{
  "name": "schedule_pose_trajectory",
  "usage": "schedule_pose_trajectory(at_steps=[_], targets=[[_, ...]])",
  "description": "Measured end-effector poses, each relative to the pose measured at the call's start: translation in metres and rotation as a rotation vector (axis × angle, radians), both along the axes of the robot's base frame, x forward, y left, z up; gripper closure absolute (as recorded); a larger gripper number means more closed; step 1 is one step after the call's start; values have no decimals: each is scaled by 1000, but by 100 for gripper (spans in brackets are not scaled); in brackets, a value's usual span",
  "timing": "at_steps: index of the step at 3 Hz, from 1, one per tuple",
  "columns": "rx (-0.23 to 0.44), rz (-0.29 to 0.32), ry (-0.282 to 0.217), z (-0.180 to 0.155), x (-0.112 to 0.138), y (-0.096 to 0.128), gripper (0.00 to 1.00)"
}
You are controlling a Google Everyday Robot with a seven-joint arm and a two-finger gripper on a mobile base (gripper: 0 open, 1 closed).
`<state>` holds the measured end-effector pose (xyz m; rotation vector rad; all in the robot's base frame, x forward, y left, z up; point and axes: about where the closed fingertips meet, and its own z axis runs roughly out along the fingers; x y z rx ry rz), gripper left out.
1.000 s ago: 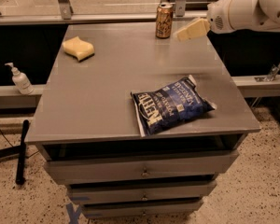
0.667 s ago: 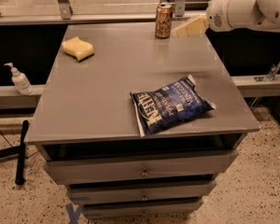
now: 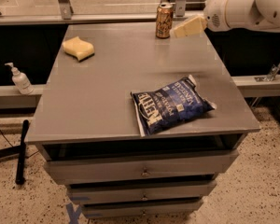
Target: Move orange can near blue chip bag
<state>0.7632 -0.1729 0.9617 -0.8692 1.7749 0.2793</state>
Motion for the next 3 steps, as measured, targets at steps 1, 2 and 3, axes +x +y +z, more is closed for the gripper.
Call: schedule_pose_trajectory(at_steps=[1, 2, 3], targets=[[50, 59, -31, -8, 17, 17, 0], [87, 112, -59, -23, 40, 29, 0], [101, 122, -76, -36, 66, 36, 0]])
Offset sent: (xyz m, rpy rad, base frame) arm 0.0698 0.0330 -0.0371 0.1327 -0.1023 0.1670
